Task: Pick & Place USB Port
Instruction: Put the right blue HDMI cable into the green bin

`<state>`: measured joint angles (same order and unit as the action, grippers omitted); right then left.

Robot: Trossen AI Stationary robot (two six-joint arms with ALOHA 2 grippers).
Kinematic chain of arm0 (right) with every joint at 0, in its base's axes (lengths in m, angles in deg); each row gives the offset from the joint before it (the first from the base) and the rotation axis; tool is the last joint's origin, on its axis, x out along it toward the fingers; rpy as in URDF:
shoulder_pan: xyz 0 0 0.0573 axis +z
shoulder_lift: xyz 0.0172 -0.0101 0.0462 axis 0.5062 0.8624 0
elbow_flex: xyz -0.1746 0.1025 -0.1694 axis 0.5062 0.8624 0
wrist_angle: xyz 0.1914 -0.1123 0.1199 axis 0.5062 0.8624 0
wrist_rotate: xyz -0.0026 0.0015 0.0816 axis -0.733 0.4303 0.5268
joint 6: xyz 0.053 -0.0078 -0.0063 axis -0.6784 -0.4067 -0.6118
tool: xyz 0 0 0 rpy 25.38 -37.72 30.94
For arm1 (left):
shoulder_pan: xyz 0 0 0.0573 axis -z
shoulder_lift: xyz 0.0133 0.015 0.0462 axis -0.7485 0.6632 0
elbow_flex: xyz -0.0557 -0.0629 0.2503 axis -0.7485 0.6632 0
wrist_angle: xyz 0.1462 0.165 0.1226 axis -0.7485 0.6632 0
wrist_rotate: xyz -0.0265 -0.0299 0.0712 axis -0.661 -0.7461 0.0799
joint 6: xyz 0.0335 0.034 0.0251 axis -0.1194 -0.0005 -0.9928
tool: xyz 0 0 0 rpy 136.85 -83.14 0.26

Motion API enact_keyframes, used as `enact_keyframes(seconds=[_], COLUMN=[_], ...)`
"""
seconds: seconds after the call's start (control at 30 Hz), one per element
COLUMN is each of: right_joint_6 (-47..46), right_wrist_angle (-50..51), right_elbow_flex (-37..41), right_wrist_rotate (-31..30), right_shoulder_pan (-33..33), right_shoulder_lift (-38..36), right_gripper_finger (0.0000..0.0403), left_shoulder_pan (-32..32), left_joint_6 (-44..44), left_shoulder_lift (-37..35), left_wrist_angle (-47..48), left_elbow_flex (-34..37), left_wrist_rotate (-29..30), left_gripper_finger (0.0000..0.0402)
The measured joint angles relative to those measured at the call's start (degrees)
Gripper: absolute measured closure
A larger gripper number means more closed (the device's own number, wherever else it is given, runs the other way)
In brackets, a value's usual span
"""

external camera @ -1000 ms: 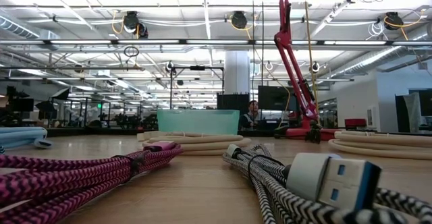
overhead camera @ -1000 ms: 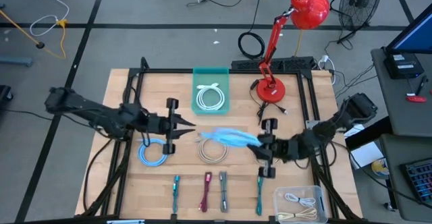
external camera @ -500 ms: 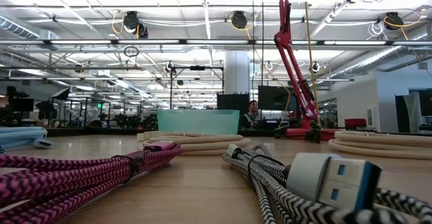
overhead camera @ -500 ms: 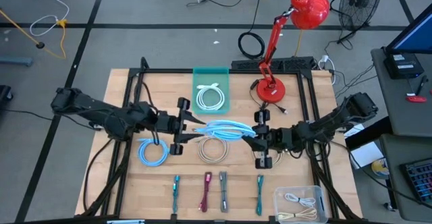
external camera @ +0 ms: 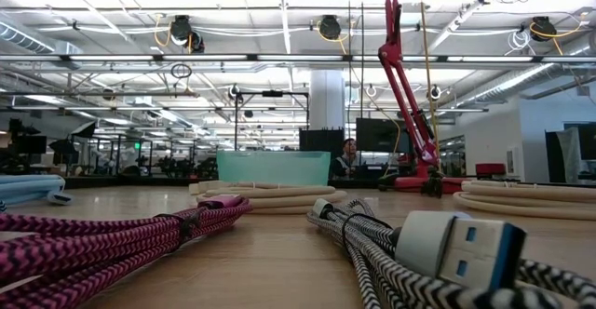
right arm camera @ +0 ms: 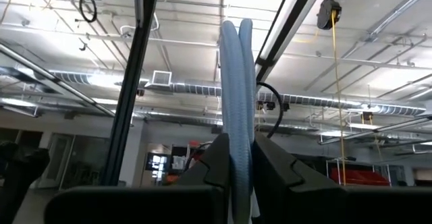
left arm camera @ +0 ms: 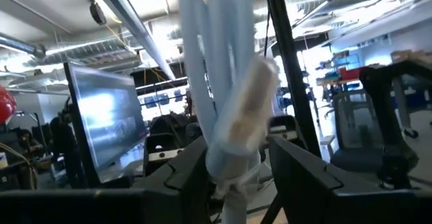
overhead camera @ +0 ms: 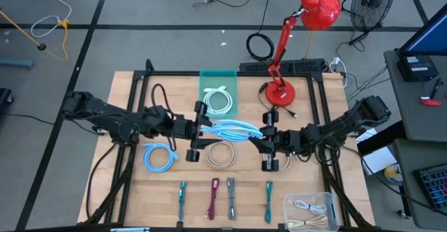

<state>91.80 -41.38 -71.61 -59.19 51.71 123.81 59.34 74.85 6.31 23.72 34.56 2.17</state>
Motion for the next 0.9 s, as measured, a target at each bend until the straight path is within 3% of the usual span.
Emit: enact_keyframes(seconds=[0.17, 0.33, 0.43, 0.6, 0.73, 0.9], right_joint_6=[0.96, -0.06, -2.9, -7.45, -11.06, -13.85], right_wrist_angle=[2.08, 8.36, 13.17, 18.58, 19.3, 19.85], right_elbow_flex=[0.0, -0.09, 0.0, 0.0, 0.07, 0.07], right_wrist_rotate=[-2.25, -2.64, -3.06, -2.84, -2.68, -2.46], right_shoulder_pan=[0.08, 0.57, 1.74, 3.31, 3.45, 2.77], right_shoulder_lift=[-0.07, -0.17, 0.04, -0.48, -0.48, -0.5], right_gripper_finger=[0.0374, 0.0314, 0.0269, 0.0219, 0.0197, 0.0184], left_shoulder_pan=[-0.38, 0.27, 0.87, 0.55, 0.33, 2.09], left_joint_6=[3.9, 10.18, 13.26, 19.06, 25.91, 29.19], left_shoulder_lift=[-0.05, -0.21, -3.27, -10.55, -11.61, -10.81], left_wrist_angle=[-0.09, 1.02, 6.62, 29.21, 48.54, 57.95], left_elbow_flex=[-0.03, -0.03, 0.0, -4.68, -10.19, -15.33], left_wrist_rotate=[0.05, 0.12, 0.03, 1.22, -2.62, -2.97], left_gripper_finger=[0.0345, 0.0348, 0.0348, 0.0348, 0.035, 0.035])
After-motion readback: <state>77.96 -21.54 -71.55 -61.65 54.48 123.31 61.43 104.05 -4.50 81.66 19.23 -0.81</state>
